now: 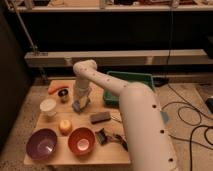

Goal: Wipe table surface with sponge

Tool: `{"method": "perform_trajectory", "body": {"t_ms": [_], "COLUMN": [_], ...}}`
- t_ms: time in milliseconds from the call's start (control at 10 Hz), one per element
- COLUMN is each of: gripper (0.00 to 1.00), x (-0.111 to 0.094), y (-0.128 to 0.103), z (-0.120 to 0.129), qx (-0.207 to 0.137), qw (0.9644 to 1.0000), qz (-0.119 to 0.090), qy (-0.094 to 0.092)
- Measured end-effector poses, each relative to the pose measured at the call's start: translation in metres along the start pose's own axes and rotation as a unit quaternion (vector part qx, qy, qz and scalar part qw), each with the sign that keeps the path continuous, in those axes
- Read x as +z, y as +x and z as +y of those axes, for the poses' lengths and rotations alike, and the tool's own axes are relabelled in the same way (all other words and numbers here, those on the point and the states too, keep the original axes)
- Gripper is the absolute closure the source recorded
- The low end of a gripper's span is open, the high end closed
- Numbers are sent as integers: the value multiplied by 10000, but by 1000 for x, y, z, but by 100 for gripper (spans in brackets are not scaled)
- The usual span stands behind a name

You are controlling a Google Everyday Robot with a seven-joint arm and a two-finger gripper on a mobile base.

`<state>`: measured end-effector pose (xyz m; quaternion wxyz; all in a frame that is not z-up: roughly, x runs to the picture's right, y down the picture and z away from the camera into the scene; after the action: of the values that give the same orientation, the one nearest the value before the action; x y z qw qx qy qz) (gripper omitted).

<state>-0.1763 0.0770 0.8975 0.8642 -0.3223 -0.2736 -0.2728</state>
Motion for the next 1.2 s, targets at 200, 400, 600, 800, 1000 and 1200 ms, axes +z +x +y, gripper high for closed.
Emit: {"method": "perform_trajectory", "body": {"t_ms": [200, 400, 600, 800, 1000, 1200], "gripper": [100, 100, 100, 100, 100, 100], "x": [6, 9, 7, 2, -10, -16], "y": [-17, -19, 2, 26, 41, 46], "z": [23, 45, 61, 65, 47, 28], "qx": [-140, -158, 38, 276, 363, 359], "qw": [9998, 9996, 9997, 9995, 9993, 9993], "qz": [-11, 12, 54, 65, 71, 58], "qy": [-109, -214, -225, -161, -45, 7]}}
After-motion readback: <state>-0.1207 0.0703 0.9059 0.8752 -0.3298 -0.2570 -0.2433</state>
